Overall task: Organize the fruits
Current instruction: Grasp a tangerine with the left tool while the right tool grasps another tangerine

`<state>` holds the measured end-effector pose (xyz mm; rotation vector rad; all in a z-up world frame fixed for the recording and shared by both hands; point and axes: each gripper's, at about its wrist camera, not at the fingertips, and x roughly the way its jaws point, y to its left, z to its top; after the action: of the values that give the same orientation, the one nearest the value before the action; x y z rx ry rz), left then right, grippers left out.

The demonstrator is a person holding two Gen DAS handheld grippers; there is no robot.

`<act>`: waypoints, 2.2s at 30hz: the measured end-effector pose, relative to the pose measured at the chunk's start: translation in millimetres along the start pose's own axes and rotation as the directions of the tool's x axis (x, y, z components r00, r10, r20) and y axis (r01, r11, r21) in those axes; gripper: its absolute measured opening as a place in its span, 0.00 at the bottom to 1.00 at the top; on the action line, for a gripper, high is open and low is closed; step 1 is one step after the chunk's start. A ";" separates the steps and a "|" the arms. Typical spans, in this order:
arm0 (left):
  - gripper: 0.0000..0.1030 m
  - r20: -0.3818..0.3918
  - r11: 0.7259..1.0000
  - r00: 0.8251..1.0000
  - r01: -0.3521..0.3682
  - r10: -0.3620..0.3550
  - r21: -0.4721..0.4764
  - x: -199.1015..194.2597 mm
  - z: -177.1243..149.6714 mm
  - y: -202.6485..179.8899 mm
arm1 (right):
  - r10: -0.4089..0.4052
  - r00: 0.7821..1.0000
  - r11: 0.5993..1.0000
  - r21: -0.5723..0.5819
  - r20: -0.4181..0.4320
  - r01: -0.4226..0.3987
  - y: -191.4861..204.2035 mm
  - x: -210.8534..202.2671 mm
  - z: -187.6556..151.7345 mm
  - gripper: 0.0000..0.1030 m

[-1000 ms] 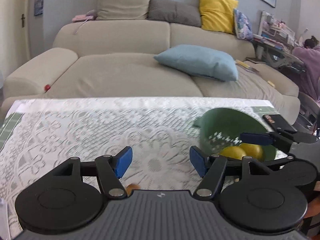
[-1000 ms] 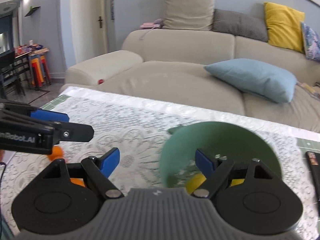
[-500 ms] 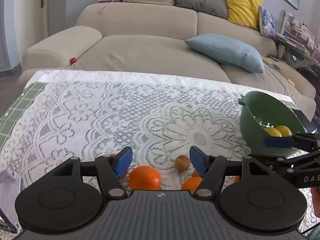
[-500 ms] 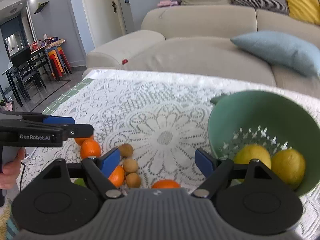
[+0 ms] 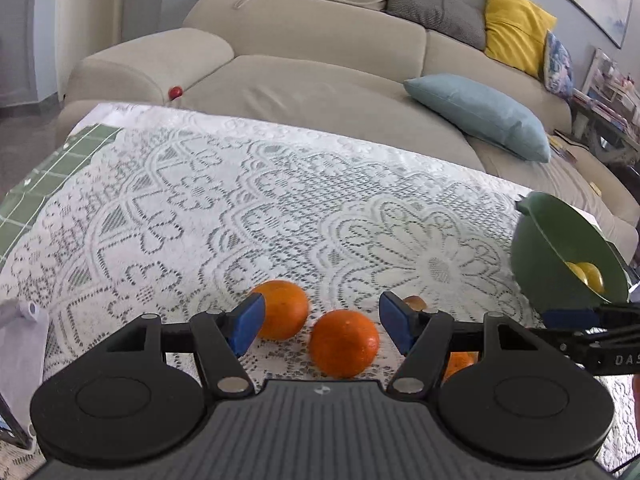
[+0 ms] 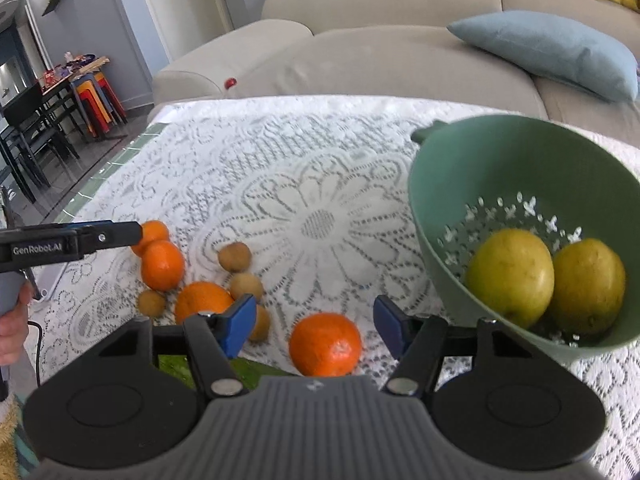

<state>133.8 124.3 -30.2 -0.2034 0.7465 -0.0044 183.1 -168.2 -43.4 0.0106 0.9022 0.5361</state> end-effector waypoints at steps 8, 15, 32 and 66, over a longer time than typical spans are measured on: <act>0.75 -0.017 0.999 1.000 -0.001 0.000 -0.038 11.2 -3.5 10.1 | 0.035 0.998 0.997 0.070 -0.048 -0.032 -11.1 3.2 -6.8 0.56; 0.73 0.000 0.999 1.000 -0.005 0.005 -0.051 16.3 -4.8 12.1 | 0.060 0.995 0.992 0.113 -0.074 -0.052 -17.0 9.3 -10.1 0.50; 0.62 -0.014 0.987 1.000 0.011 -0.013 -0.162 15.6 -0.3 38.1 | 0.063 0.995 0.992 0.114 -0.079 -0.053 -18.9 12.5 -10.2 0.50; 0.50 0.002 0.986 0.998 -0.063 0.064 -0.153 23.0 -6.3 30.7 | 0.069 0.995 0.996 0.064 -0.068 -0.065 -13.2 11.4 -8.6 0.40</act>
<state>144.4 151.4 -56.0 -0.3253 0.7467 0.1141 188.1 -176.4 -60.3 0.0785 0.9896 0.5742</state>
